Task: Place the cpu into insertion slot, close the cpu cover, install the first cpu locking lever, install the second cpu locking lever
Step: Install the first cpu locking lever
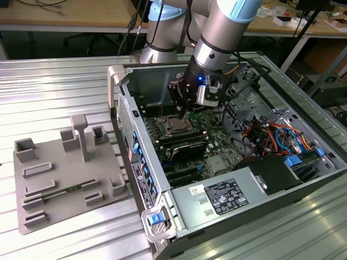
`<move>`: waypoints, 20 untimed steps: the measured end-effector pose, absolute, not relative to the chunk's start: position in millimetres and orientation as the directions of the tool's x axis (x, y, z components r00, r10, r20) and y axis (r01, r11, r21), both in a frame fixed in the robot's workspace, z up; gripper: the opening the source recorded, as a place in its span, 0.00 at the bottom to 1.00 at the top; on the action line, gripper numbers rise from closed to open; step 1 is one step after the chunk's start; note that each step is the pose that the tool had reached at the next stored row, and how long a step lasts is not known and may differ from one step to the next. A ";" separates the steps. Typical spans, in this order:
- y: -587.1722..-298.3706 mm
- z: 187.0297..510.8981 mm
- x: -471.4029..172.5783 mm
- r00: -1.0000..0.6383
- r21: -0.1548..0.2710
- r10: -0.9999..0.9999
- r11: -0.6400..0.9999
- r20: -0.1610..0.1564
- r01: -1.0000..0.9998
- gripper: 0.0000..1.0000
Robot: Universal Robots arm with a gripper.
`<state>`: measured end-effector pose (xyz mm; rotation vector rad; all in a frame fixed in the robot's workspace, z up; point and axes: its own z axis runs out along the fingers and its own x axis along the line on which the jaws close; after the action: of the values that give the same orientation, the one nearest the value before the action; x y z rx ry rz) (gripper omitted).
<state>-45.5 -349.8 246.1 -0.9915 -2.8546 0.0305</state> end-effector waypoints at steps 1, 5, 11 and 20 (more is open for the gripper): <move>-349.8 246.2 -45.5 -0.781 -0.058 0.615 0.788 0.106 0.613 0.11; -349.9 246.1 -45.4 -0.790 -0.058 0.604 0.797 0.106 0.601 0.11; -349.8 246.2 -45.4 -0.802 -0.058 0.588 0.809 0.106 0.586 0.11; -349.8 246.1 -45.4 -0.816 -0.057 0.568 0.823 0.107 0.565 0.11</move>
<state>-45.4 -349.8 246.1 -0.9002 -2.8849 0.0334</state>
